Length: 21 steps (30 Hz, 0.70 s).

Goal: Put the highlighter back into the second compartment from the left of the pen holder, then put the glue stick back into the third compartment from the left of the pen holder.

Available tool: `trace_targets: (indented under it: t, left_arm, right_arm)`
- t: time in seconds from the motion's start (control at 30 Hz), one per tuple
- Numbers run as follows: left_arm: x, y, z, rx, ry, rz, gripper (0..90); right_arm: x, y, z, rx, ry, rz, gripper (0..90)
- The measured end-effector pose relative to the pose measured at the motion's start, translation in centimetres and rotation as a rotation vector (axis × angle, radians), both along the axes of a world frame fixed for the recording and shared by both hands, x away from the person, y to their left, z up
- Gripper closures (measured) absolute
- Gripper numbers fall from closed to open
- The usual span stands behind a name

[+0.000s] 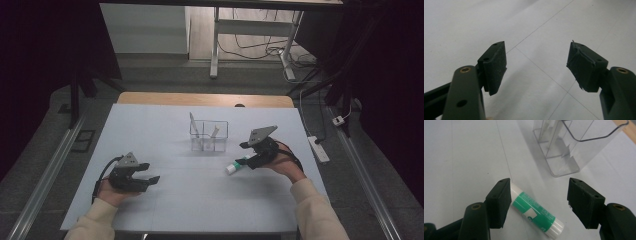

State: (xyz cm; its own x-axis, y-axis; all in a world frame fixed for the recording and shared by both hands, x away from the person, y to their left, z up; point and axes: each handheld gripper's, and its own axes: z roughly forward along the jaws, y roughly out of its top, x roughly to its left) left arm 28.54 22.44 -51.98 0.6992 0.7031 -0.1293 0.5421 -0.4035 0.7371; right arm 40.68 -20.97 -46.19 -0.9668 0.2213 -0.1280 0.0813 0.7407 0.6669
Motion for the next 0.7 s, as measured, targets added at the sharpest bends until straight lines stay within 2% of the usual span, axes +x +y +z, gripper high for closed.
trace_targets:
  t: [0.13, 0.4, 0.7]
  left_arm:
    - [0.0, 0.1, 0.0, 0.000, 0.000, 0.003, 31.9]
    - [0.0, 0.1, 0.0, -0.001, 0.002, 0.004, 31.8]
    - [-0.1, 0.2, 0.0, 0.001, 0.001, 0.006, 31.7]
  right_arm:
    - [0.3, 0.4, 0.0, -0.031, 0.011, 0.048, 35.2]
    - [0.7, 1.1, -0.2, -0.057, 0.014, 0.095, 34.7]
    - [0.9, 2.3, -0.6, -0.131, 0.022, 0.139, 32.6]
